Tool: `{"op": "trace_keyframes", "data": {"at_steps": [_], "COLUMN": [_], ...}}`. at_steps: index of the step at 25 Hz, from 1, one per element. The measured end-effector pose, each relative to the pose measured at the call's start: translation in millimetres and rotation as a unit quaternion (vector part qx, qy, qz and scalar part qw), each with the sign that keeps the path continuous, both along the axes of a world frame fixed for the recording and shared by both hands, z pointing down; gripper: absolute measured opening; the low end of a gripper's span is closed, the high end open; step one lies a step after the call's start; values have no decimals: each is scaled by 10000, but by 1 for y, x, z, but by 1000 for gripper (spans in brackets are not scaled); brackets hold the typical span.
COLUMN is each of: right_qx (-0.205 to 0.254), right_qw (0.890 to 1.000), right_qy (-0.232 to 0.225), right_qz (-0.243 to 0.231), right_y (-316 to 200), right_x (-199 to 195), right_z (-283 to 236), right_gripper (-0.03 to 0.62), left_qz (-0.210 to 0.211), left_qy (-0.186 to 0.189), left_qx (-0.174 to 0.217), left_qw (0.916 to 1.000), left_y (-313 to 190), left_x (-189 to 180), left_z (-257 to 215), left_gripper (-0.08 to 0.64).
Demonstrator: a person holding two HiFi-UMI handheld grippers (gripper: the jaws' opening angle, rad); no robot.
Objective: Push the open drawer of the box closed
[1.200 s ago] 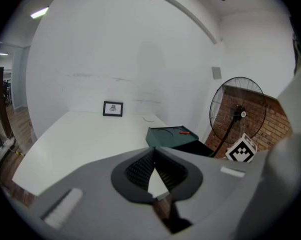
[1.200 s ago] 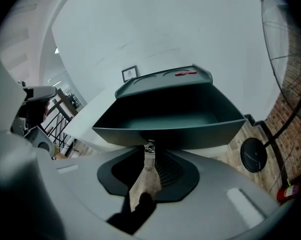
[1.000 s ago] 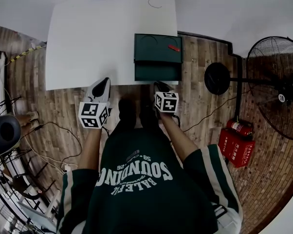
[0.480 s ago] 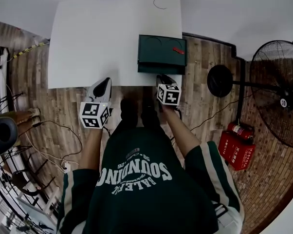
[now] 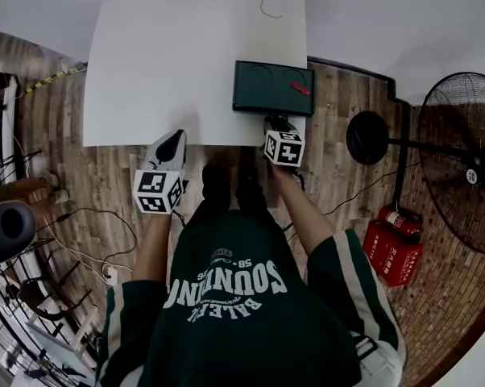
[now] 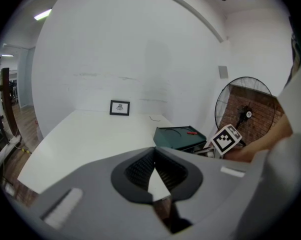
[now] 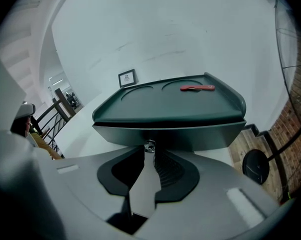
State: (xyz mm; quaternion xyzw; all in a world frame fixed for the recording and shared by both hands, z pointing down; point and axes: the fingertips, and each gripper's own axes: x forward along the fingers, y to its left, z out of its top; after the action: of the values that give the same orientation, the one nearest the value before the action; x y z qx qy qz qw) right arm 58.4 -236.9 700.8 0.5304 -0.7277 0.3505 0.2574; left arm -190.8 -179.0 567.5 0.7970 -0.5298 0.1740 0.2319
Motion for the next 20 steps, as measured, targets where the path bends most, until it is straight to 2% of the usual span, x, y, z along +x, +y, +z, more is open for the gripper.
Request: {"op": "trace_keyframes", "data": {"at_steps": [13,20], "right_qx": [23,-316], "right_qw": [10000,9988], "right_qy": [-91,-356], "right_qz": [11,132], "right_y": [-10,10], "right_x": [-1,-8], "right_z": [2,8], "right_gripper": [67,69], "left_qz": [-54,-65], "left_qy": [-4,-6], "left_qx": [-19,25], "left_qw": [10000,10000], "left_y": [-1,1], "left_x": [-1,1], "left_z": [2,-1], "left_gripper": [52,52]}}
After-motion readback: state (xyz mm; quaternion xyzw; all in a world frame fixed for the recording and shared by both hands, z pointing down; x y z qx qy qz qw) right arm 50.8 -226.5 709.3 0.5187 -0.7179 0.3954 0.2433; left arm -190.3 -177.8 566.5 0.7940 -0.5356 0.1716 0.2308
